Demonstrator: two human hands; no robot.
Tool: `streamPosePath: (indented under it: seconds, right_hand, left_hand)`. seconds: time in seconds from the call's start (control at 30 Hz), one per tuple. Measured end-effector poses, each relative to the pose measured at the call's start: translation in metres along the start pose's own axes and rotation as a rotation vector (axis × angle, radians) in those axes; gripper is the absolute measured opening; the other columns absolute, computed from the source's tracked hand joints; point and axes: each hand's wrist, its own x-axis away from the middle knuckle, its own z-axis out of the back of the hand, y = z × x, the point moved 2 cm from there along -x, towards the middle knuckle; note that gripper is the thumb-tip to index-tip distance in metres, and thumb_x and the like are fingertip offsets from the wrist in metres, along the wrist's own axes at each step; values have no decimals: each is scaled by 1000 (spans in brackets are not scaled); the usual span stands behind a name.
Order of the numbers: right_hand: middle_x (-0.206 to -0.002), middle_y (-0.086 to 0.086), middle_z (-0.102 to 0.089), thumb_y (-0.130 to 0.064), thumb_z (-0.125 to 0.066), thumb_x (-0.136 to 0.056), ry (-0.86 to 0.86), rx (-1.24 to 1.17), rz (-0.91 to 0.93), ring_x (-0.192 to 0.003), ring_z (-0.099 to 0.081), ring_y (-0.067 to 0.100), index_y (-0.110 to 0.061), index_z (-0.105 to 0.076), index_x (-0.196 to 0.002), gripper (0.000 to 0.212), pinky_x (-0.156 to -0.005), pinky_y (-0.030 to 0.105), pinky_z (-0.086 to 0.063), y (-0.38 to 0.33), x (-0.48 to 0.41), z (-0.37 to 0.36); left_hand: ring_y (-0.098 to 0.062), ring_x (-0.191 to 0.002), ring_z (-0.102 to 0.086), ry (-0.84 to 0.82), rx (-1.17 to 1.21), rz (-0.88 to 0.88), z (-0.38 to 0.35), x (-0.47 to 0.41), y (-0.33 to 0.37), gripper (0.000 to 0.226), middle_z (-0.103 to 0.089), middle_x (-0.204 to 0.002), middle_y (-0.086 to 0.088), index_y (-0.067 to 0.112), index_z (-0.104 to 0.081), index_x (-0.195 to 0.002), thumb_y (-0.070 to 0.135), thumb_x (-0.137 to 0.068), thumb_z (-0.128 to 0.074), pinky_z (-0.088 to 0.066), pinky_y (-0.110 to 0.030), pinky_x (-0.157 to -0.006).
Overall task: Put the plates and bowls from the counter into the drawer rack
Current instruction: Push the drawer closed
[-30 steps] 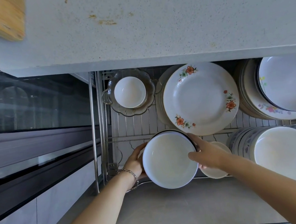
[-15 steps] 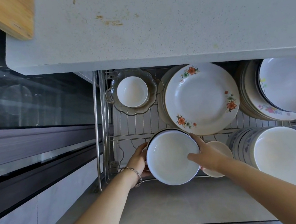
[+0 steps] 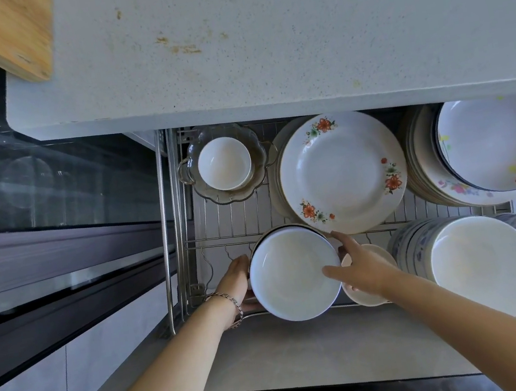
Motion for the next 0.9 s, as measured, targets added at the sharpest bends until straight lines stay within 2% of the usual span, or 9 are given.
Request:
streamPosePath:
  seconds: [0.07, 0.1, 0.17, 0.23, 0.37, 0.5, 0.7, 0.8, 0.9]
  right_hand:
    - [-137, 6, -47, -40, -62, -83, 61, 58, -17, -108, -59, 30, -30, -18, -147, 78, -93, 33, -47, 1, 11, 8]
    - [-140, 6, -45, -43, -62, -82, 87, 71, -23, -112, -57, 32, -31, -20, -146, 78, -98, 36, -45, 2, 18, 13]
    - [-136, 6, -49, -39, -59, -84, 116, 75, -40, -112, -58, 30, -29, -25, -144, 70, -99, 35, -42, 2, 33, 24]
    - [-121, 7, -59, -32, -54, -88, 120, 72, -52, -102, -62, 28, -23, -39, -137, 52, -92, 33, -46, 5, 48, 37]
    - [-68, 1, -61, -18, -48, -92, 99, 23, -43, -57, -56, 12, -14, -59, -93, 12, -55, 18, -44, 17, 88, 59]
    - [-62, 6, -50, -12, -42, -93, 59, -129, -121, -35, -44, 13, -11, -53, -79, 17, -37, 14, -31, 47, 129, 72]
    - [-56, 9, -45, -10, -42, -92, 71, -339, -193, -39, -42, 18, -5, -48, -78, 16, -39, 14, -30, 116, 172, 77]
    - [-50, 6, -45, -19, -43, -94, 102, -415, -255, -31, -42, 14, -6, -49, -64, 34, -33, 11, -31, 150, 184, 74]
    - [-55, 12, -52, -36, -47, -95, 179, -532, -302, -34, -49, 18, -2, -52, -67, 44, -36, 14, -40, 180, 191, 65]
  left_hand:
    - [-32, -101, -61, 184, -118, -138, 5, 18, 10, 37, -62, -105, -18, 5, -56, -113, 27, -92, -35, -47, -36, -91]
    - [-32, -96, -61, 312, -135, -214, 8, 29, 17, 32, -61, -100, -23, -2, -58, -105, 17, -94, -34, -43, -30, -84]
    - [-37, -91, -62, 492, -23, -328, 14, 50, 27, 28, -59, -100, -32, -7, -59, -105, 3, -93, -35, -46, -35, -81]
    - [-36, -87, -62, 555, 120, -416, 14, 77, 39, 29, -62, -106, -23, 0, -56, -115, 1, -92, -38, -48, -34, -80]
    - [-15, -55, -52, 319, 95, -481, -12, 137, 57, 19, -56, -69, -8, 7, -55, -99, -1, -93, -38, -41, -24, -51]
    - [-5, -31, -52, 129, -33, -384, -59, 184, 34, 6, -55, -51, -3, 6, -51, -94, 6, -93, -45, -37, -15, -38]
    - [-9, -33, -59, -60, -5, -147, -136, 222, -71, 37, -58, -34, 2, 7, -54, -66, 19, -97, -38, -41, -22, -53]
    - [-21, -61, -60, -82, -14, -16, -158, 220, -112, 47, -63, -63, -10, 0, -59, -92, 37, -100, -31, -46, -31, -66]
    - [-29, -76, -61, 29, 107, 29, -164, 208, -132, 57, -59, -100, -18, 2, -40, -135, 44, -98, -33, -49, -44, -76]
